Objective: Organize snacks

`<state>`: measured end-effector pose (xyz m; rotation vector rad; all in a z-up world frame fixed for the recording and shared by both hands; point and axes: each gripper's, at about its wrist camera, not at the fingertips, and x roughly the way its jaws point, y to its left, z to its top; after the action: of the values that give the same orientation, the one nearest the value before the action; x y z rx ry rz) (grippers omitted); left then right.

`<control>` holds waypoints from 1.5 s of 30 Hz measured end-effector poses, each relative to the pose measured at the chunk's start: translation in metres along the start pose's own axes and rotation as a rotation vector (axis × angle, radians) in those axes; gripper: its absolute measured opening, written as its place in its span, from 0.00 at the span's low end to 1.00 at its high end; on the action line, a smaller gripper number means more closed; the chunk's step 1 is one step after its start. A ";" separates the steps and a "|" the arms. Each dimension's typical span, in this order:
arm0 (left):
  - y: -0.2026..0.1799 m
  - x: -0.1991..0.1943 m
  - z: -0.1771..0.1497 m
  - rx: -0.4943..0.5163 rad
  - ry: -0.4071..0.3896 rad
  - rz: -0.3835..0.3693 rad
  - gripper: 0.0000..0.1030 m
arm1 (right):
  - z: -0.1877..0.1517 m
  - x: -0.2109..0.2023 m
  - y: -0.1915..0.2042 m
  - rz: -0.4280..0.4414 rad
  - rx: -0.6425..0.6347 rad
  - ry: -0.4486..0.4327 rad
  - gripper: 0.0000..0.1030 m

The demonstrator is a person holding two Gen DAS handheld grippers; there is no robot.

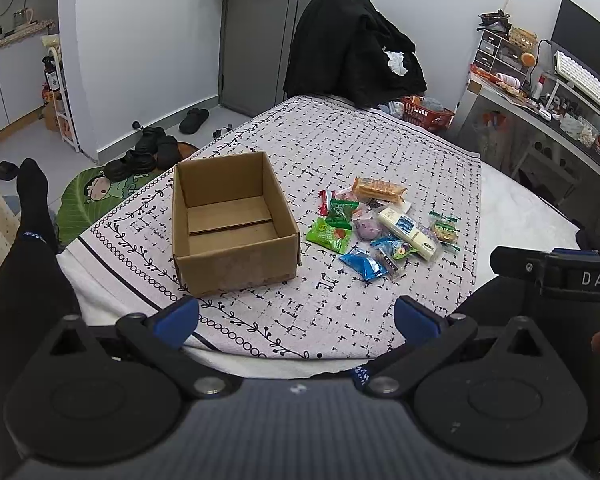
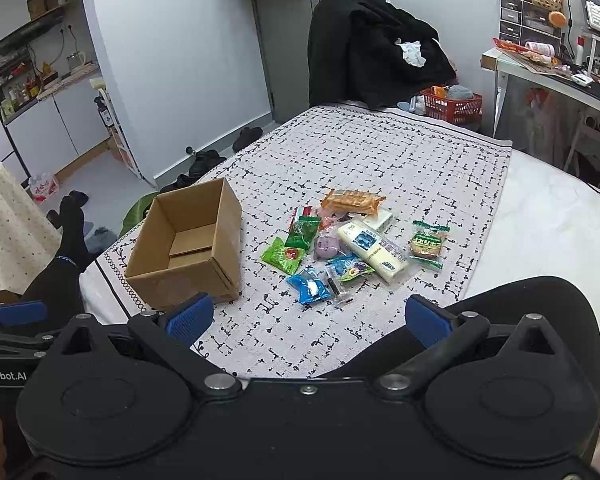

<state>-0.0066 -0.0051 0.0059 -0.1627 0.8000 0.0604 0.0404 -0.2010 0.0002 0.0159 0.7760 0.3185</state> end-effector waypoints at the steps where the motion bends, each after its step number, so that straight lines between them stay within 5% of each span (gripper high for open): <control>1: 0.000 0.000 0.000 -0.002 0.001 0.001 1.00 | 0.000 -0.001 0.000 0.002 -0.001 -0.003 1.00; 45: 0.005 -0.009 0.006 -0.021 -0.026 -0.006 1.00 | 0.002 0.000 0.003 0.005 -0.038 0.010 1.00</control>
<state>-0.0095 0.0011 0.0156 -0.1840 0.7730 0.0657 0.0411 -0.1979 0.0024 -0.0194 0.7796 0.3378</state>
